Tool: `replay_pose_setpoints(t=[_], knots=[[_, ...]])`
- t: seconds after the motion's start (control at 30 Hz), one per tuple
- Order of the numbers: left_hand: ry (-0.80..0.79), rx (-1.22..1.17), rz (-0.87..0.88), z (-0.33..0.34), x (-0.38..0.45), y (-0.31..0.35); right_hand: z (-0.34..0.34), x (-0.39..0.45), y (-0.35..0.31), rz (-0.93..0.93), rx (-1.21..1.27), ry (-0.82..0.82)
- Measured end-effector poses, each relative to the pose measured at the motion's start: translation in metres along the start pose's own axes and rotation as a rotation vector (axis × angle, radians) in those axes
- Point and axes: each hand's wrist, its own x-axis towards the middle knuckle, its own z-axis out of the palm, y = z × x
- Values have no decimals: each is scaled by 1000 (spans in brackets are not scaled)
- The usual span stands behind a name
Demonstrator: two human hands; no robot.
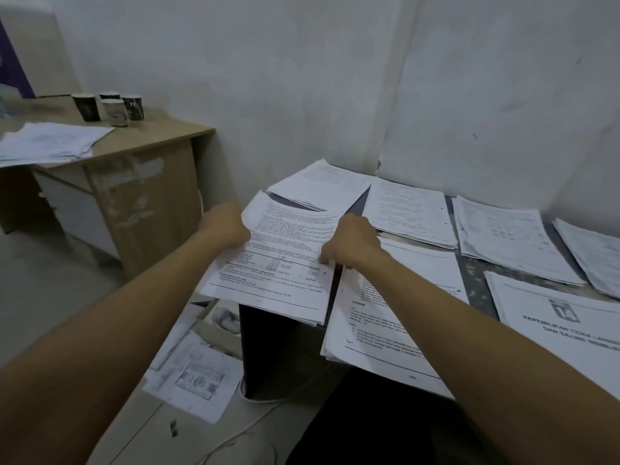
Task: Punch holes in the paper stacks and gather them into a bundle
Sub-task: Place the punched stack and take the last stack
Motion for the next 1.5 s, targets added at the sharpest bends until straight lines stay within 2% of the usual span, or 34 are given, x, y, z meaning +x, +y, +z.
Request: replay_pose_setpoints(t=[0.13,0.37,0.53,0.83,1.07,1.13,1.27,1.37,1.5], knots=[[25,49,-25,-1,10,7,-7,13,0,7,-40,-32],[112,29,49,0,48,35,-12,51,6,12,23,179],[156,25,116,10,93,55,-16,85,8,-26,64,210],[69,82,139,32,174,81,-8,149,23,-93,69,180],[-45,138,66,52,208,98,12,177,48,-152,-25,148],[-4,156,26,67,211,98,21,179,56,-199,-106,197],[207,61,-10,98,208,93,22,187,60,-301,-200,303],[349,73,55,105,209,91,18,194,55,-290,-226,297],[379,-117,-21,99,216,89,16,200,52,-245,-216,288]])
